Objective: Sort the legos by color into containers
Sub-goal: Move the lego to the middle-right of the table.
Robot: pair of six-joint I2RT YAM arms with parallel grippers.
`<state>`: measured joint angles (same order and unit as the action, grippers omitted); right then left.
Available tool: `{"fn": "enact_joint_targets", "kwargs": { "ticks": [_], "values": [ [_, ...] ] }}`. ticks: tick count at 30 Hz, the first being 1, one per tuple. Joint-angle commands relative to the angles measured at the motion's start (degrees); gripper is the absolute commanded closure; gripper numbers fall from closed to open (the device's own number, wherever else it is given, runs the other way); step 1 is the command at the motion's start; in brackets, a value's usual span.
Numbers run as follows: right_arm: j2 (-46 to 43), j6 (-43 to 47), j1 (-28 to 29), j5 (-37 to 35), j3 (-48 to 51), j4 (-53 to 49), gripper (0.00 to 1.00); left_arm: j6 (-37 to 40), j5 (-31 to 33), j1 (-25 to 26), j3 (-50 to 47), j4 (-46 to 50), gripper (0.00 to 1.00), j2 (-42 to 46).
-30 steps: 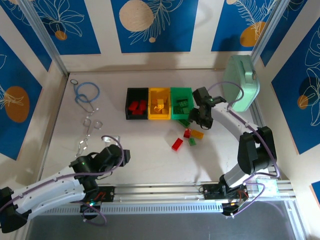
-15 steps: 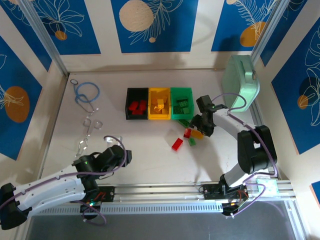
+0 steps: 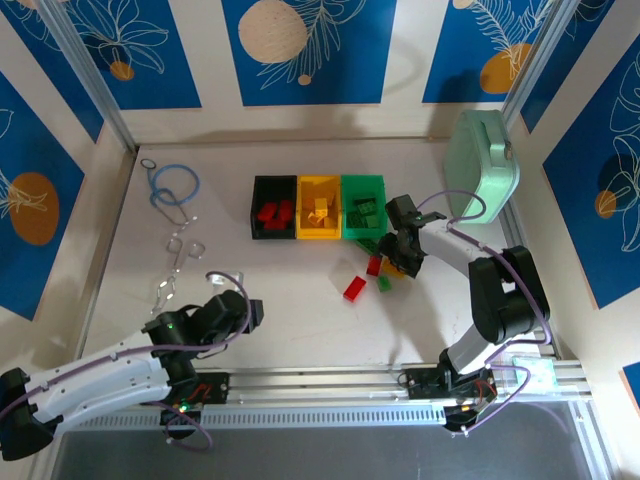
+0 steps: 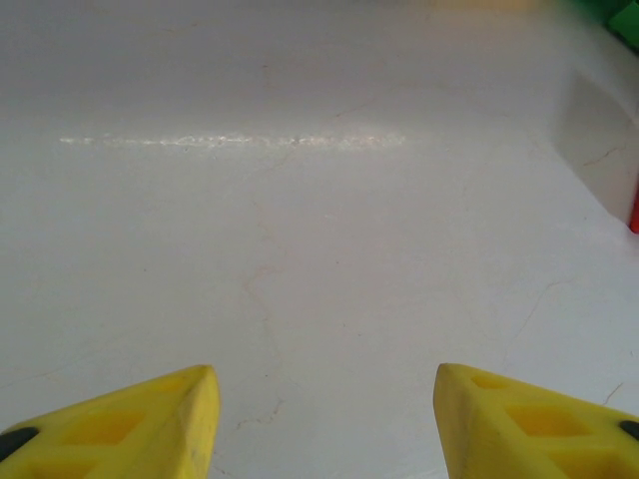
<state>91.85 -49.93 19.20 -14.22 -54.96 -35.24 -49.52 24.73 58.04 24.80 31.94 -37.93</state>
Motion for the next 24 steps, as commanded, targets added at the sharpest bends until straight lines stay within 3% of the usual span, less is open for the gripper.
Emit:
{"fn": "enact_joint_targets", "kwargs": {
  "ticks": [1,12,17,24],
  "values": [
    [2.49,-2.73,1.14,-3.19,2.19,-4.82,0.25,-1.04,1.7,0.58,-0.36,0.85,0.42,1.32],
    [-1.06,-6.46,1.39,-4.13,5.25,-6.63,0.24,-1.53,2.74,0.58,-1.07,3.04,0.42,5.15],
    [-6.62,-7.29,2.2,-3.65,5.65,-6.97,0.22,-1.46,2.77,0.57,-1.07,2.78,0.42,5.07],
    [-10.34,-1.3,0.67,-10.6,-0.33,-12.6,0.19,-1.2,2.82,0.54,-0.71,2.38,0.42,4.72]
  ]
}}
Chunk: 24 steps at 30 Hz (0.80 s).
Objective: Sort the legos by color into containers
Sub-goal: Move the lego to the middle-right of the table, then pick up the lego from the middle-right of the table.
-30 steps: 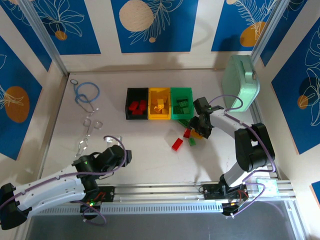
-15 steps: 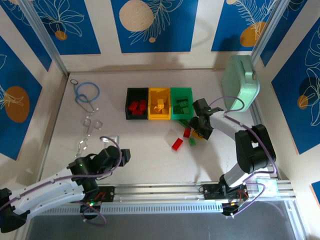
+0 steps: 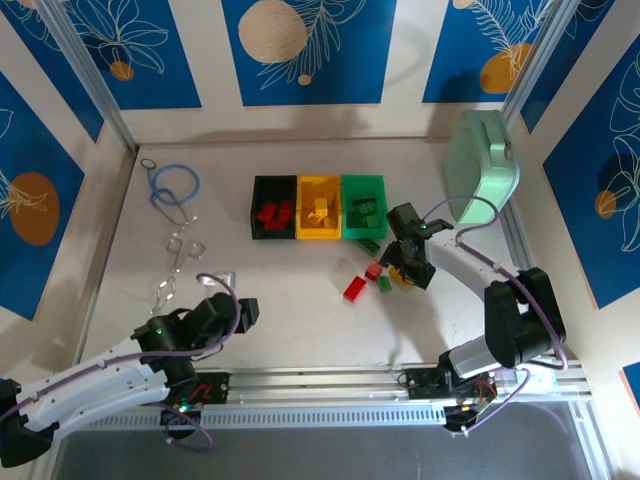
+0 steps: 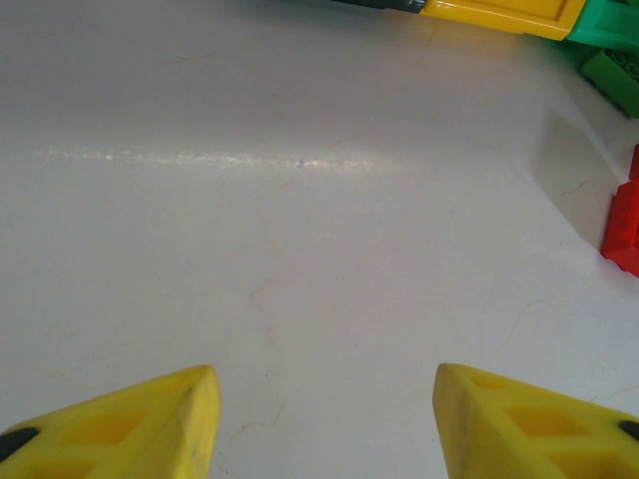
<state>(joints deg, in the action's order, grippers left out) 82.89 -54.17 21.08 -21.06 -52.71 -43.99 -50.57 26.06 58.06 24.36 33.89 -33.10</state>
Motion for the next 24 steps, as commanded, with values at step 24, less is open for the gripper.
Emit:
{"fn": "enact_joint_targets", "kwargs": {
  "ticks": [24],
  "values": [
    [9.3,0.82,-3.68,6.1,3.22,7.32,0.05,-0.32,1.49,0.56,-0.45,0.5,0.42,-0.12]
  ]
}}
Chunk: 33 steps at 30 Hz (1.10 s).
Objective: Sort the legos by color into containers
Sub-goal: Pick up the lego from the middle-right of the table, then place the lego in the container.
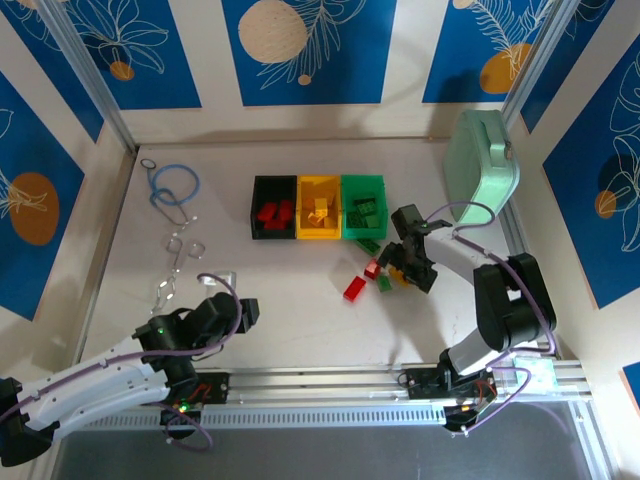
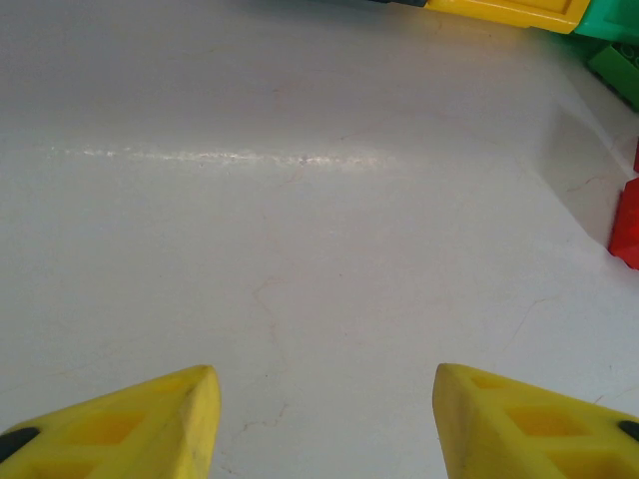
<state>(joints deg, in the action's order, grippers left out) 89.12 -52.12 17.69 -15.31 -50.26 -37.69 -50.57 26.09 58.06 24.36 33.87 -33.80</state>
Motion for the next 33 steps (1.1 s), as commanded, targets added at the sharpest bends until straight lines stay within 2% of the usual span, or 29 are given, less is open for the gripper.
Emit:
{"fn": "enact_joint_targets", "kwargs": {
  "ticks": [1,3,7,9,14,18,23,28,33],
  "values": [
    [3.37,-1.48,-0.37,0.37,0.83,1.25,0.08,-0.32,1.56,0.56,-0.41,0.75,0.42,0.71],
    [3.31,-1.7,-0.03,-0.11,0.93,1.22,0.15,-0.32,1.8,0.56,-0.45,1.11,0.42,1.06],
    [2.36,-1.72,0.7,-0.34,1.35,0.53,0.42,-0.43,2.07,0.56,-0.8,1.27,0.42,1.79],
    [1.41,-1.96,1.67,-0.78,1.25,-0.39,0.49,-0.42,2.15,0.56,-0.8,1.19,0.42,1.72],
    [-2.63,-1.78,5.45,-2.75,-3.08,-4.73,0.55,0.11,2.88,0.56,-0.16,1.44,0.42,1.37],
    [-1.53,2.15,7.92,-2.28,-15.95,-8.29,0.56,1.11,3.95,0.56,0.97,1.88,0.42,1.2],
    [10.69,7.6,9.81,0.28,-37.65,-11.89,0.56,1.68,3.65,0.56,2.16,1.48,0.42,-0.48],
    [30.53,13.36,10.39,3.03,-62.51,-18.72,0.54,2.77,2.32,0.56,3.9,1.77,0.42,-3.81],
    [45.26,17.12,11.0,0.95,-83.5,-25.55,0.53,4.35,1.49,0.64,5.43,1.99,0.42,-5.73]
  ]
}}
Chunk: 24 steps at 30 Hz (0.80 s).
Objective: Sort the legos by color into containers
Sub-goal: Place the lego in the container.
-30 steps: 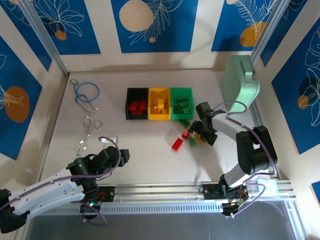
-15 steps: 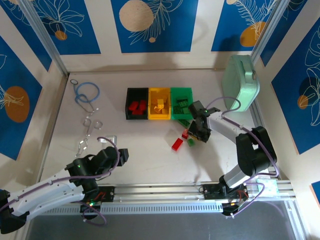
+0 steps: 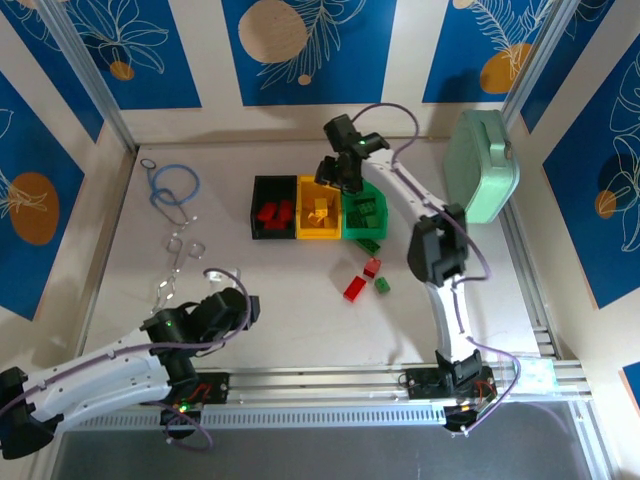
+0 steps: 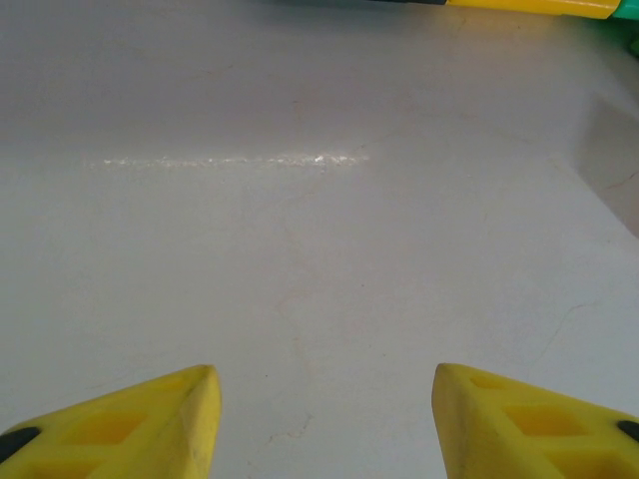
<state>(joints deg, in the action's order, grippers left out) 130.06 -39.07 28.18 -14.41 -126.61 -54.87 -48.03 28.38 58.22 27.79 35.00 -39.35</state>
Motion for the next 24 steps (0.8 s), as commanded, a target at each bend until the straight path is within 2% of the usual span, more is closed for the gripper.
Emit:
{"fn": "enact_joint_targets", "kwargs": {
  "ticks": [1,4,5,6,7,10,13,18,20,24],
  "values": [
    [6.6,4.85,0.7,-0.55,-10.63,-9.11,0.53,2.09,-1.0,0.47,2.07,0.7,0.42,-0.27],
    [11.35,6.58,1.41,-2.23,-18.28,-10.85,0.52,2.92,-1.74,0.49,2.12,0.03,0.42,-0.74],
    [12.37,6.98,1.59,-2.52,-19.97,-11.32,0.47,3.11,-1.97,0.49,2.31,-0.15,0.42,-1.11],
    [13.11,7.39,1.76,-3.02,-21.23,-11.71,0.34,3.35,-2.35,0.49,2.5,-0.55,0.42,-1.73],
    [13.45,7.78,1.94,-3.07,-21.81,-11.99,0.27,3.76,-3.0,0.49,2.74,-1.16,0.42,-2.44],
    [12.55,8.68,3.1,-5.14,-21.61,-13.42,0.14,5.54,-5.42,0.73,4.11,-3.96,0.4,-6.66],
    [8.79,9.6,4.45,-8.4,-18.63,-14.06,0.08,7.91,-7.86,1.4,6.83,-7.95,0.37,-13.34],
    [-2.8,8.24,4.55,-10.01,-7.3,-13.45,0.07,12.62,-11.53,3.75,14.79,-13.83,0.35,-26.79],
    [-11.21,6.67,4.06,-10.48,3.92,-8.91,0.07,14.62,-13.73,4.67,18.5,-16.15,0.34,-32.57],
    [-28.86,2.85,-0.93,-7.27,27.38,-0.52,0.07,17.73,-20.56,5.4,25.65,-19.57,0.33,-45.26]
  ]
}}
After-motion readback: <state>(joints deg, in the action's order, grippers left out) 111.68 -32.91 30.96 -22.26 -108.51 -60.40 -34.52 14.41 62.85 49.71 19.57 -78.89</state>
